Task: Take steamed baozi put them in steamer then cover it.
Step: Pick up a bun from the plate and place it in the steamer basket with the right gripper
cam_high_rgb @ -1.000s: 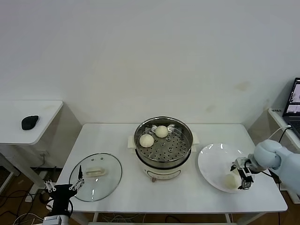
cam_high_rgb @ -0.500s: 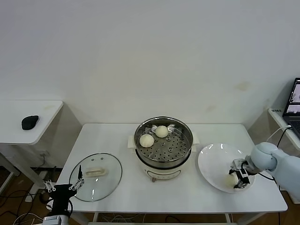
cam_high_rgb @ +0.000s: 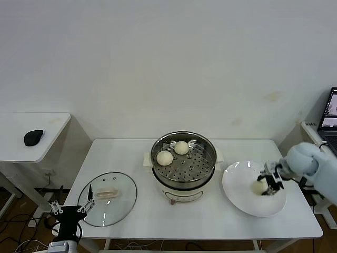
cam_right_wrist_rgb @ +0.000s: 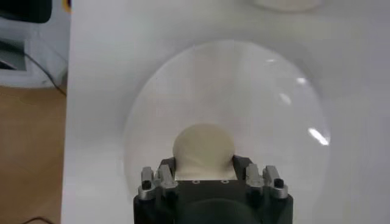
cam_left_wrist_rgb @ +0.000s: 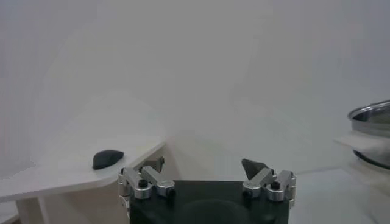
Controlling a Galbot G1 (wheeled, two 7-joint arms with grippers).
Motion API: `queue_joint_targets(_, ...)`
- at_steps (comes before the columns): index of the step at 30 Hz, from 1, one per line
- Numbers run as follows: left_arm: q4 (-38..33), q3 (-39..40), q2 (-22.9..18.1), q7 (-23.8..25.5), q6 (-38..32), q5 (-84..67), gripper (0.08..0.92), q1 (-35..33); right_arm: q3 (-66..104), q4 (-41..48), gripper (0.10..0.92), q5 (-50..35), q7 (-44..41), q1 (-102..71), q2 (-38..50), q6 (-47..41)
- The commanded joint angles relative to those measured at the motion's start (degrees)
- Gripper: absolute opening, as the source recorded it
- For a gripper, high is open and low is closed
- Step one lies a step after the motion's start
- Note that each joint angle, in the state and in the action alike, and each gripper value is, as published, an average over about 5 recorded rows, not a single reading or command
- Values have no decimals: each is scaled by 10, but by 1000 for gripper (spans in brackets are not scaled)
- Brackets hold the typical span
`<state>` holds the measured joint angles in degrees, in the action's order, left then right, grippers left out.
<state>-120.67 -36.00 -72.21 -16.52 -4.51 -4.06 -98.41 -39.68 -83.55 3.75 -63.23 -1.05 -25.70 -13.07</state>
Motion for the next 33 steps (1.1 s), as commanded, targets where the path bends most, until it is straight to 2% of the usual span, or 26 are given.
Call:
queue_joint_targets(1,-1,1,1,0,0,0,823,-1,-103,1,593,-92,0,237,-39,-5)
queue_joint_targets(7,-3,0,-1,0,0,0,823,-1,-181,1,594,-139,17,353,-126,0)
queue_joint_targets(14,-4,-5,-4,-1,-1,-1,823,-3,-237,-3,594,-172,38,359,-225,49)
queue_joint_targets(21,-2,-12,-6,-1,-3,-1,823,-6,-296,3,594,-114,33,336,-291,155)
queue_joint_targets(33,1,-14,-13,-2,-2,0,823,-4,-353,21,602,-47,43,316,-343,266)
